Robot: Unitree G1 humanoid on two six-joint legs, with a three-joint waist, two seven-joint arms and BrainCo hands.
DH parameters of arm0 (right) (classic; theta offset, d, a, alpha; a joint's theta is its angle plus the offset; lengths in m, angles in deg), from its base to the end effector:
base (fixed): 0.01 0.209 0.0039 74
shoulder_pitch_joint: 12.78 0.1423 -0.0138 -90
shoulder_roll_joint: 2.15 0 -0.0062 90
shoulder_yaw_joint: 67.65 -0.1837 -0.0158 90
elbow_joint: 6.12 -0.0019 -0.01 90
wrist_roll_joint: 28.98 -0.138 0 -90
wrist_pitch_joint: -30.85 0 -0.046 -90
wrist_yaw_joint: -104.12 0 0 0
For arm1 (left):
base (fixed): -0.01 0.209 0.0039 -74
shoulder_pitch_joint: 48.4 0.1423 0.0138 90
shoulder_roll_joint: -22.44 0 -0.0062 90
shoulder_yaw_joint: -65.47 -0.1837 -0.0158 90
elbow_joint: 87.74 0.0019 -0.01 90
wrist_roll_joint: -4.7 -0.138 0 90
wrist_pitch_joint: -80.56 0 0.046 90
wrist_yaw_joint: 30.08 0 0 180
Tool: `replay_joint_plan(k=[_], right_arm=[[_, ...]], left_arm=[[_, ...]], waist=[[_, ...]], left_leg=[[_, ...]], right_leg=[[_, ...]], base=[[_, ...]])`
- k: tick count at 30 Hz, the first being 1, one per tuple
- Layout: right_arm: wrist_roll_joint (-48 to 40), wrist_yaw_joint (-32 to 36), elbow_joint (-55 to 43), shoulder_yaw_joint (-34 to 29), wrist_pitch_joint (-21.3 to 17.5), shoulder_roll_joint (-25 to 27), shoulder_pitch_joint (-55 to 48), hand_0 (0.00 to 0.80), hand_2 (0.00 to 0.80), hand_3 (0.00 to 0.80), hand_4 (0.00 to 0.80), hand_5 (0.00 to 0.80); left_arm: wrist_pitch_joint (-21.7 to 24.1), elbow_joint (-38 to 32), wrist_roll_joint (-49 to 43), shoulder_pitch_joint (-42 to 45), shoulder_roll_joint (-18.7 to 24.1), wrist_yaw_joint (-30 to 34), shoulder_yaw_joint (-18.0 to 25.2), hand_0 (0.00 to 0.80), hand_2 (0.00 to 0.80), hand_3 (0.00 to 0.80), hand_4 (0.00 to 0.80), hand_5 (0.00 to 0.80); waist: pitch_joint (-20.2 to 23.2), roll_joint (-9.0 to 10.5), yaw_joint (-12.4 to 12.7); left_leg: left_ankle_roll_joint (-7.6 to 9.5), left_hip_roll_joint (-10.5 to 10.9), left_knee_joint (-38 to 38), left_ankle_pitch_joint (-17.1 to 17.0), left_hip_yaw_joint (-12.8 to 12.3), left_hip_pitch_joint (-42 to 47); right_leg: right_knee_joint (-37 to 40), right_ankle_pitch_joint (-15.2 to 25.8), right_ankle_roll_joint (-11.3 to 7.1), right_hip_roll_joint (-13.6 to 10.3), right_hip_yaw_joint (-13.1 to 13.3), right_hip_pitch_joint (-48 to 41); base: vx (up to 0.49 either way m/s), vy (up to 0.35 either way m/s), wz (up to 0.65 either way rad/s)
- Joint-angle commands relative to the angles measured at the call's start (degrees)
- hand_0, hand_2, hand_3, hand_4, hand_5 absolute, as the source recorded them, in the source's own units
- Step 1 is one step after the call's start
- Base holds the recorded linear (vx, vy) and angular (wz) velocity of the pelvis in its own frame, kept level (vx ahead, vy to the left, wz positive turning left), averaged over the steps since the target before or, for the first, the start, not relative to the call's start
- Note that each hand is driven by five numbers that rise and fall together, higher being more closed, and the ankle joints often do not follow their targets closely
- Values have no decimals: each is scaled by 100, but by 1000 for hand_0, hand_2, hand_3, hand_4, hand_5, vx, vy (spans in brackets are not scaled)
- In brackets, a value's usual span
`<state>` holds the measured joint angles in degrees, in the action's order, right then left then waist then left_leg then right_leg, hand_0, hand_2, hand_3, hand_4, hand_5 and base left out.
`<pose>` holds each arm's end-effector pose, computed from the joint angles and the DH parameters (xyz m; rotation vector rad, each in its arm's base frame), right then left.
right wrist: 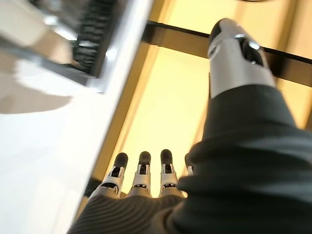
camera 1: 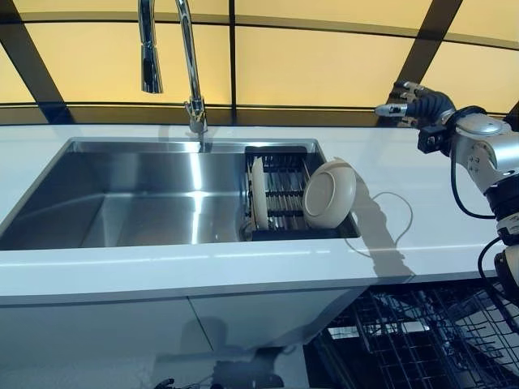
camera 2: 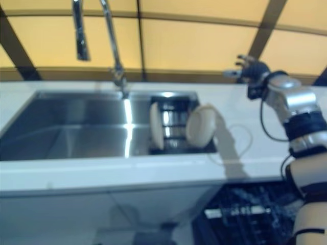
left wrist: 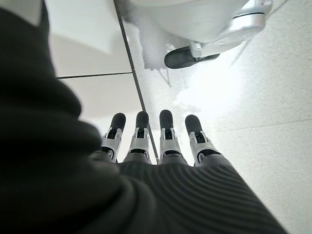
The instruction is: Take plates into dishwasher
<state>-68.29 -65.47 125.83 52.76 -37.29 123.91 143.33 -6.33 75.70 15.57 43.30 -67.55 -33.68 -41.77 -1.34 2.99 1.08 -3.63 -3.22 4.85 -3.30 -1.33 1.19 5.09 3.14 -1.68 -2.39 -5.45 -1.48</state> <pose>0.3371 -0.2717 0.2604 -0.3434 0.1178 0.0460 0.0517 0.2317 -0.1173 0.3053 1.2661 0.0936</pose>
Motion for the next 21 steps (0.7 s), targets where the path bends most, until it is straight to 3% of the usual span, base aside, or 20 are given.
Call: replay_joint_plan(k=[1,11,21], right_arm=[[449,187,504,377,-79,109,1006,0,0,0,0,0],[550,438,734,472,105,85,1055,0,0,0,0,0],[255,697,274,214,527,-64,497,0,0,0,0,0]], left_arm=[[49,144,62,-288,214,-87,-169,0,0,0,0,0],[133,122,61,-307,277,-81,-163,0,0,0,0,0],[75,65,56,-317,264,-84,-121,0,0,0,0,0]], waist=[[-48,288,219],[-156,277,229],[-149,292,170]], left_leg=[[-3,91,15,-23,187,-178],[-11,90,15,-36,165,-237],[-20,74,15,13,101,-171]], right_leg=[[-9,378,-411,-367,-51,244],[-9,404,-427,-391,-36,317],[-9,379,-428,-404,-18,282]], base=[[-36,-8,0],[-28,-8,0],[0,0,0]])
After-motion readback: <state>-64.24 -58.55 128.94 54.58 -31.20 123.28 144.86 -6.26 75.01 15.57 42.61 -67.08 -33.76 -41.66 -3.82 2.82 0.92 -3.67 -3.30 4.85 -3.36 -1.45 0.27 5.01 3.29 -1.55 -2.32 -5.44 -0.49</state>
